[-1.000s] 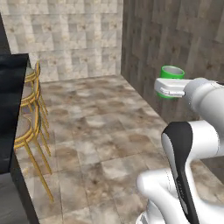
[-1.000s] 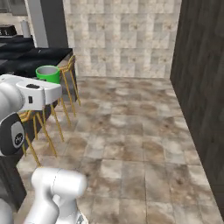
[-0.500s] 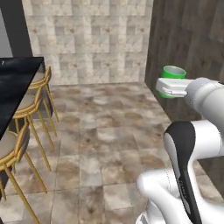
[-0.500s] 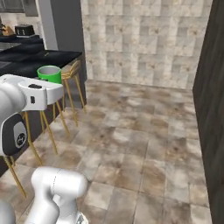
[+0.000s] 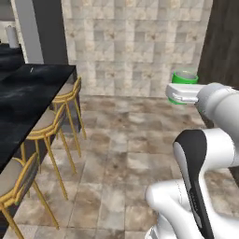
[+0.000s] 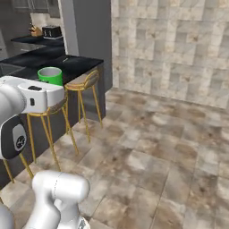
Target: Open the cabinet directly in front. Then move the liquor and the mug to the dining counter with the jar on it.
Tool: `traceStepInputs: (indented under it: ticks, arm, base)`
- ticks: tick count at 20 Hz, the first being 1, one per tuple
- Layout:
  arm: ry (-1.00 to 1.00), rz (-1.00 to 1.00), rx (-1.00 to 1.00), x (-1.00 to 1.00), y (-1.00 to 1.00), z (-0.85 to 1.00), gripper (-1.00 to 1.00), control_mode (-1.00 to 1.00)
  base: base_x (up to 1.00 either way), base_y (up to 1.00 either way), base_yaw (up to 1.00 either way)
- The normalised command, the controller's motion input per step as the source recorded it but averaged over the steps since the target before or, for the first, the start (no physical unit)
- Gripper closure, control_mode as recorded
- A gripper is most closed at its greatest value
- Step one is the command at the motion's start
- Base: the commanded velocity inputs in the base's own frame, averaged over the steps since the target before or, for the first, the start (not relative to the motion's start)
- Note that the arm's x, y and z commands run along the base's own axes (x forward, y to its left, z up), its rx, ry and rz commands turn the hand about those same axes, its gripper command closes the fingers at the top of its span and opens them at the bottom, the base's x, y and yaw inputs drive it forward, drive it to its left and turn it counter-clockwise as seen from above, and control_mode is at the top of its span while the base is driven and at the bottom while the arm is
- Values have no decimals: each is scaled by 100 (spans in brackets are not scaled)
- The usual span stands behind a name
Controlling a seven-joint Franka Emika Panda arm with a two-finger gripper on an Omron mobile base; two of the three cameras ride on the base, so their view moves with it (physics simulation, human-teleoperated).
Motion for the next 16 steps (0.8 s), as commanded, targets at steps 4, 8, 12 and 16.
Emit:
traceStepInputs:
  ticks: [4, 8, 12, 16]
  arm:
    - [0, 0, 0, 0, 0, 0, 100, 100]
    - [0, 0, 0, 0, 0, 0, 100, 100]
    - [0, 0, 0, 0, 0, 0, 100, 100]
    - [0, 0, 0, 0, 0, 0, 100, 100]
  base:
    - [100, -29, 50]
    - [85, -36, 66]
    - [6, -46, 72]
    - [0, -53, 72]
